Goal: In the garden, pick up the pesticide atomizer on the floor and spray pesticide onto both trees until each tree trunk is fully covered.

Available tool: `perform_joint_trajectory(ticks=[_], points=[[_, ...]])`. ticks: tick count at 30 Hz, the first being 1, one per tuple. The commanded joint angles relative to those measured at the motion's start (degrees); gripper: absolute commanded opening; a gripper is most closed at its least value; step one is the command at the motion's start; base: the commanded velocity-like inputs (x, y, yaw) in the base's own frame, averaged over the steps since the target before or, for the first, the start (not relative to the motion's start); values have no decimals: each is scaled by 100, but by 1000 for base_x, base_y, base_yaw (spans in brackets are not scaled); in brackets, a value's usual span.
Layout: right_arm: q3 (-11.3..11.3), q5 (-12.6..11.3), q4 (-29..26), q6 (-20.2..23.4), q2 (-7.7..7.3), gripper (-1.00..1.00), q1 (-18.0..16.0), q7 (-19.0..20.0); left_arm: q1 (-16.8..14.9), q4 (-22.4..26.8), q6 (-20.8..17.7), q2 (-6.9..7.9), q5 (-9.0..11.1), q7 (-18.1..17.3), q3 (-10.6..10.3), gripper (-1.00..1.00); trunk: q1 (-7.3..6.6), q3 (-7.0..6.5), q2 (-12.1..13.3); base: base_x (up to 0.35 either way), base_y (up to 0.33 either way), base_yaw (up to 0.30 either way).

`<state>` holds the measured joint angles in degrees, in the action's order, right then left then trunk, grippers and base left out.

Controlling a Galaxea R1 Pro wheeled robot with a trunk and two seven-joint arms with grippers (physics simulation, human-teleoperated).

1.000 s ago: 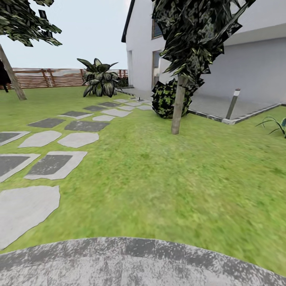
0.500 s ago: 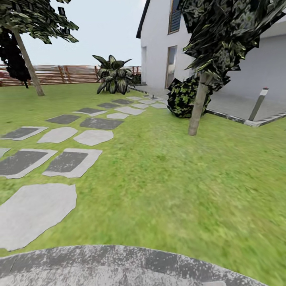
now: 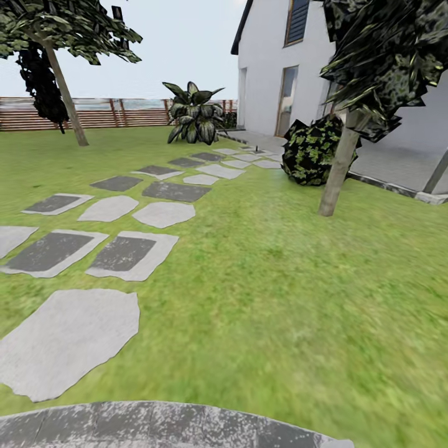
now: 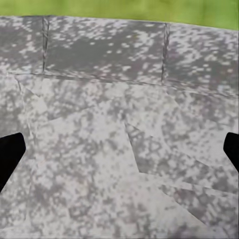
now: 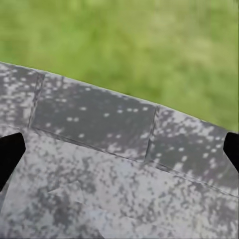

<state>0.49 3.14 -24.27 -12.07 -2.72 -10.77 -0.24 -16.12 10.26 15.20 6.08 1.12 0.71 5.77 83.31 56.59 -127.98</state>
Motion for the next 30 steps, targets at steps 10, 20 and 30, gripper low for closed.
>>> perform_joint_trajectory(ticks=[10, 20, 30], points=[[-4, 37, 9, -14, -44, 100, 0, -3, -5, -15, 18, -2, 11, -1, 12, 100, 2, 6, -2, 289, 205, 3], [-7, 28, 4, -23, -41, 100, 1, -5, -5, -8, 12, -2, 11, -1, 12, 100, 2, 6, -2, 292, 197, 0], [-22, 22, 17, -598, -28, 100, 2, -3, -5, 0, 10, -2, 11, -1, 9, 100, 2, 6, -2, 292, 200, 0]])
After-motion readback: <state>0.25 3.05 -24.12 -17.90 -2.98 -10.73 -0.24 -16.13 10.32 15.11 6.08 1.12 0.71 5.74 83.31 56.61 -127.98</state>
